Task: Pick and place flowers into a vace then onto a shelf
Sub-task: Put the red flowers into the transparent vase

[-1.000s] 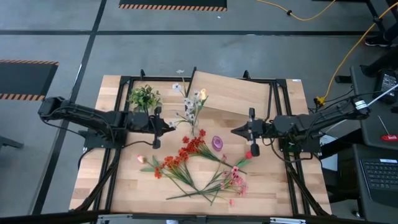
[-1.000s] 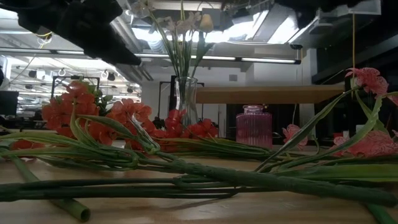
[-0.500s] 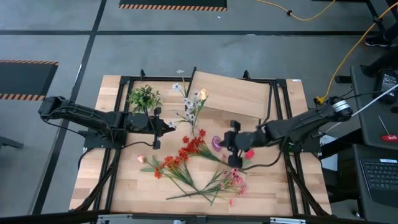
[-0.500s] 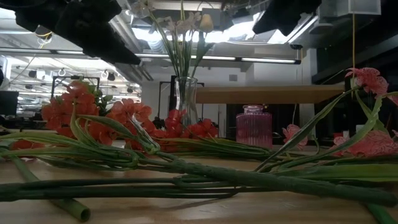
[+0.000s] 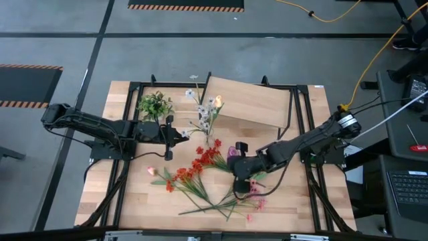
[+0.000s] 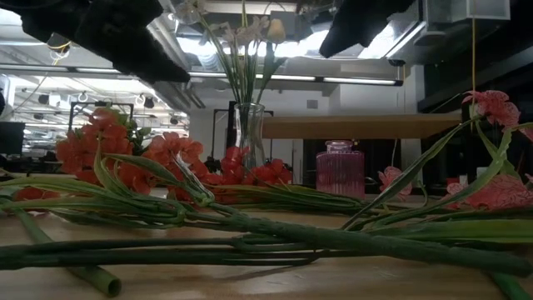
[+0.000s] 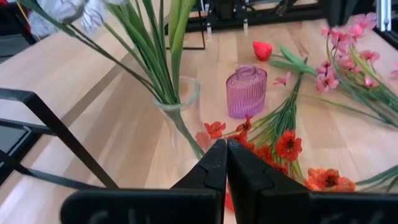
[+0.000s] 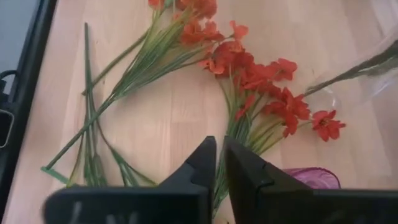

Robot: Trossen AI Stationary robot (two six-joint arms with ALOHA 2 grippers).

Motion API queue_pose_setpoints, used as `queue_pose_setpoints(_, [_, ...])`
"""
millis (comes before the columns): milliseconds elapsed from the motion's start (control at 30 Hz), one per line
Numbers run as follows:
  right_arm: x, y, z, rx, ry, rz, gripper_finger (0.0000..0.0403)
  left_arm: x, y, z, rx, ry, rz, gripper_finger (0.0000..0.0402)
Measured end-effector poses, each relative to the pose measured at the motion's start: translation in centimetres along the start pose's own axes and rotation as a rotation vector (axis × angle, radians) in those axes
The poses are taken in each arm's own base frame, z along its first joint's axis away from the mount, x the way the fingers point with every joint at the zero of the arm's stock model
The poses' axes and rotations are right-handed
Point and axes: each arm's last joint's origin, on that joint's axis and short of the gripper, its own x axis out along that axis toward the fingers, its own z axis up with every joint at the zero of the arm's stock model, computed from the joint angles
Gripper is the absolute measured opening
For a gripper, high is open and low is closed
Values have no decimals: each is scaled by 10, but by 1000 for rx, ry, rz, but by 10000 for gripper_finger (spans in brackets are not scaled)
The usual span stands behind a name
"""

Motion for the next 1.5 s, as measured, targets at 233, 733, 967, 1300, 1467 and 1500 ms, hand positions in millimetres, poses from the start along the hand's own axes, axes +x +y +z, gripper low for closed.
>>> queue_pose_setpoints(233, [21, -18, 0, 143, 78, 13, 131, 0, 0, 2, -4, -17, 1, 10])
queue_pose_setpoints(733, [77, -15, -19, 86, 234, 40, 181, 0, 0, 2, -4, -17, 2, 6])
queue_pose_setpoints(967, [104, -14, -32, 76, 289, 18, 181, 0, 0, 2, -12, -18, 2, 2])
queue_pose_setpoints(1300, [125, -17, -41, 35, 272, -145, 181, 0, 0, 2, -13, -19, 2, 5])
queue_pose_setpoints(1467, [128, -16, -43, 56, 283, -129, 178, 0, 0, 2, -13, -20, 2, 2])
queue_pose_setpoints(1500, [128, -16, -43, 56, 283, -129, 175, 0, 0, 2, -13, -20, 2, 2])
